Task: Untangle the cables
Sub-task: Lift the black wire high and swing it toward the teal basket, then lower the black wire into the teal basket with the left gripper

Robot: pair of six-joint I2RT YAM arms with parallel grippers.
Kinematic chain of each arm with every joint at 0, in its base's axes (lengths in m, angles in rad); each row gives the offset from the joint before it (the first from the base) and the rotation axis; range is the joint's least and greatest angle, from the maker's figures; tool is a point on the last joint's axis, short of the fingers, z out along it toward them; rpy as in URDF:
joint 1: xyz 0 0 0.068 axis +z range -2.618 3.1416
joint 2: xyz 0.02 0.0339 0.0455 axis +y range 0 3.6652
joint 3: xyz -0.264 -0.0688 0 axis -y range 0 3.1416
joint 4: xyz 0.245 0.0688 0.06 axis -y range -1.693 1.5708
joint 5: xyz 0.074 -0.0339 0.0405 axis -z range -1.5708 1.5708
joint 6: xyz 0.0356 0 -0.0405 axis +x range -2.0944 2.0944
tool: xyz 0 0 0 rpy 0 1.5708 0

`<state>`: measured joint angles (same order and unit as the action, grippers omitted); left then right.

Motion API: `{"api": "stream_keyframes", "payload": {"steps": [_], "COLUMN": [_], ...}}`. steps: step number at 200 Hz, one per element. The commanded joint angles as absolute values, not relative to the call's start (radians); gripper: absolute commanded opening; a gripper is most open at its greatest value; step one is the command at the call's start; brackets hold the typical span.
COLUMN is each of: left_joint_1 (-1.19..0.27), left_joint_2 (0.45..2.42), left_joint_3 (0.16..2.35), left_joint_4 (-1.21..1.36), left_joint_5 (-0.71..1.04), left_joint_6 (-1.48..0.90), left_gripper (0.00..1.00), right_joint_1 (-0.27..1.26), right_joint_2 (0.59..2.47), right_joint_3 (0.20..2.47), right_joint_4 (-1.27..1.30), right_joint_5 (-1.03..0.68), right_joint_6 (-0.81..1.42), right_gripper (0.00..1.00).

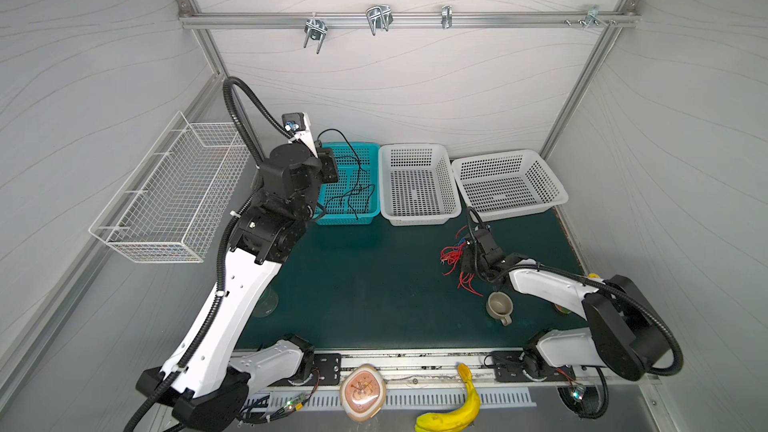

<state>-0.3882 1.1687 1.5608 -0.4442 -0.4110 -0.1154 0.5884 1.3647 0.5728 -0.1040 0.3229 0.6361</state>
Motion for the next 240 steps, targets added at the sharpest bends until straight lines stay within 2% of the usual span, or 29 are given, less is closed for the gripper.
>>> {"api": "stream_keyframes", "payload": {"steps": [1, 46, 117, 146, 192, 240], "left_joint_1": [-0.332, -0.13, 0.009, 0.019, 0.014, -0.046], "left_joint_2": [1.229, 1.364, 1.599, 1.695, 1.803, 1.91], "left_joint_3": [1.657, 1.726, 1.795, 1.805, 1.742, 1.737], "left_joint_4": [-0.396, -0.393, -0.431, -0.451, -0.431, -0.457], "left_joint_5": [-0.323, -0.114, -0.121, -0.177, -0.172, -0.246], "left_joint_6": [-0.115, -0.236, -0.323, -0.315, -0.327, -0.262], "left_gripper": [0.0, 0.0, 0.0, 0.0, 0.0, 0.0], "right_joint_1": [0.592, 0.611, 0.657, 0.677, 0.684, 0.684], "right_joint_2": [1.385, 1.433, 1.551, 1.593, 1.637, 1.657], "right_joint_3": [0.587, 0.629, 0.733, 0.772, 0.808, 0.822], "right_joint_4": [-0.101, -0.11, -0.138, -0.149, -0.15, -0.147], "right_joint_5": [0.308, 0.304, 0.299, 0.299, 0.287, 0.287], "right_joint_6": [0.645, 0.644, 0.625, 0.609, 0.606, 0.605], "right_gripper": [0.42, 0.42, 0.42, 0.42, 0.42, 0.42]}}
